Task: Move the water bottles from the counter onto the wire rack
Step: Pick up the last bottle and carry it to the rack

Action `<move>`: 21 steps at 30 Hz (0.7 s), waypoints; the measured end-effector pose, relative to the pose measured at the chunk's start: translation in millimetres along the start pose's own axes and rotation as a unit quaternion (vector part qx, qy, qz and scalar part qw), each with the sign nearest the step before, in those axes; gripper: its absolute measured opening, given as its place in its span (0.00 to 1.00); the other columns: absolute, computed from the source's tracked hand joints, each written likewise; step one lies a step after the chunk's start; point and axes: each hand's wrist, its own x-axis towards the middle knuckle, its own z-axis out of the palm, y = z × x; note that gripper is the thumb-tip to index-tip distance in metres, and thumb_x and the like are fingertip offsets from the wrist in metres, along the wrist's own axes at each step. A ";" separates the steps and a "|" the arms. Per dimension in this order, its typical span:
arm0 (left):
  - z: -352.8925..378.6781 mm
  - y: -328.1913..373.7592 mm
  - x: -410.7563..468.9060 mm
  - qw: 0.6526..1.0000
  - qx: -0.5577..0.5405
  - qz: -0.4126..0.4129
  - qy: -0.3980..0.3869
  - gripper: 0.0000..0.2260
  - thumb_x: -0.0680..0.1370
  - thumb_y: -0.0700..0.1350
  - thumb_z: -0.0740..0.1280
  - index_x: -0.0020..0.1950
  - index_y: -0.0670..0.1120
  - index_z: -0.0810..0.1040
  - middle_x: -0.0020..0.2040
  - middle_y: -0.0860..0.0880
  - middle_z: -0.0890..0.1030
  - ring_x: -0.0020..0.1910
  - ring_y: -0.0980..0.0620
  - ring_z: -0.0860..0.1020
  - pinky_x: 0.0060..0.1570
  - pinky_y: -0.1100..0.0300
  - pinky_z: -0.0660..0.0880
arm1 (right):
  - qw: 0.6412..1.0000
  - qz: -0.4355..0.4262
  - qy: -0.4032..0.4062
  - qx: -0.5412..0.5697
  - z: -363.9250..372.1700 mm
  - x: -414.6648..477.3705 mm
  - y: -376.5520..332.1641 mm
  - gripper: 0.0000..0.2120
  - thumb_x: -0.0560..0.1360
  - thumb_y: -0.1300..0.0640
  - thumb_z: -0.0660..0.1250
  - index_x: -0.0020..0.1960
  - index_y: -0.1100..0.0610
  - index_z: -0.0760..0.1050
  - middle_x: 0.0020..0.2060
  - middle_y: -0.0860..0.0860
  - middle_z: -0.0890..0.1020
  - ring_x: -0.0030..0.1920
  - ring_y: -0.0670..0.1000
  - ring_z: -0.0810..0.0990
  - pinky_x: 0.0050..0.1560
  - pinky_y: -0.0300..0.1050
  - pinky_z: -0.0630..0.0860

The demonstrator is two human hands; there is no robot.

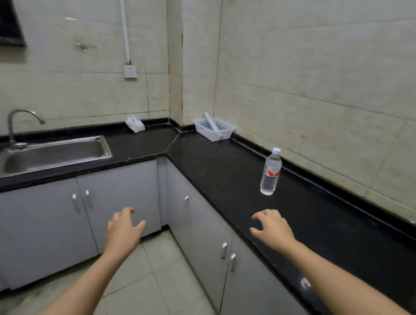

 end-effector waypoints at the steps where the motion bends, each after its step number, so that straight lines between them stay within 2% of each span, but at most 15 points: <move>1: 2.3 0.0 10.3 1.000 0.009 0.005 -0.004 0.20 0.75 0.44 0.64 0.65 0.40 0.68 0.65 0.37 0.69 0.65 0.38 0.67 0.63 0.48 0.65 | 1.000 0.019 0.002 0.003 -0.2 5.5 4.8 0.20 0.74 0.49 0.62 0.64 0.53 0.69 0.64 0.52 0.72 0.67 0.53 0.64 0.62 0.48 0.65; 5: 31.0 10.3 45.1 0.999 0.015 0.009 -0.035 0.20 0.75 0.45 0.63 0.66 0.41 0.67 0.66 0.37 0.69 0.65 0.38 0.66 0.63 0.48 0.65 | 0.995 0.092 0.004 0.032 3.6 32.5 35.5 0.19 0.74 0.50 0.63 0.63 0.54 0.70 0.64 0.53 0.72 0.67 0.54 0.65 0.61 0.49 0.67; 9: 84.9 31.2 72.6 0.997 0.003 0.024 -0.079 0.20 0.75 0.44 0.63 0.65 0.41 0.68 0.65 0.38 0.70 0.65 0.39 0.67 0.63 0.50 0.66 | 0.981 0.166 0.018 0.103 7.9 79.0 71.5 0.19 0.73 0.50 0.65 0.62 0.55 0.72 0.61 0.55 0.74 0.64 0.55 0.67 0.58 0.53 0.73; 17: 189.7 98.6 168.7 0.985 0.057 0.069 -0.145 0.20 0.75 0.46 0.62 0.66 0.43 0.67 0.66 0.41 0.69 0.65 0.42 0.68 0.62 0.52 0.67 | 0.929 0.259 0.067 0.254 28.6 214.0 136.8 0.21 0.72 0.52 0.68 0.62 0.59 0.72 0.62 0.59 0.75 0.64 0.59 0.70 0.59 0.49 0.68; 21: 233.6 133.5 225.4 0.981 0.079 0.093 -0.149 0.20 0.76 0.47 0.62 0.66 0.44 0.67 0.66 0.42 0.70 0.65 0.43 0.67 0.64 0.52 0.66 | 0.913 0.282 0.069 0.286 35.4 265.5 165.9 0.25 0.70 0.52 0.70 0.64 0.60 0.69 0.63 0.60 0.74 0.64 0.60 0.71 0.60 0.50 0.69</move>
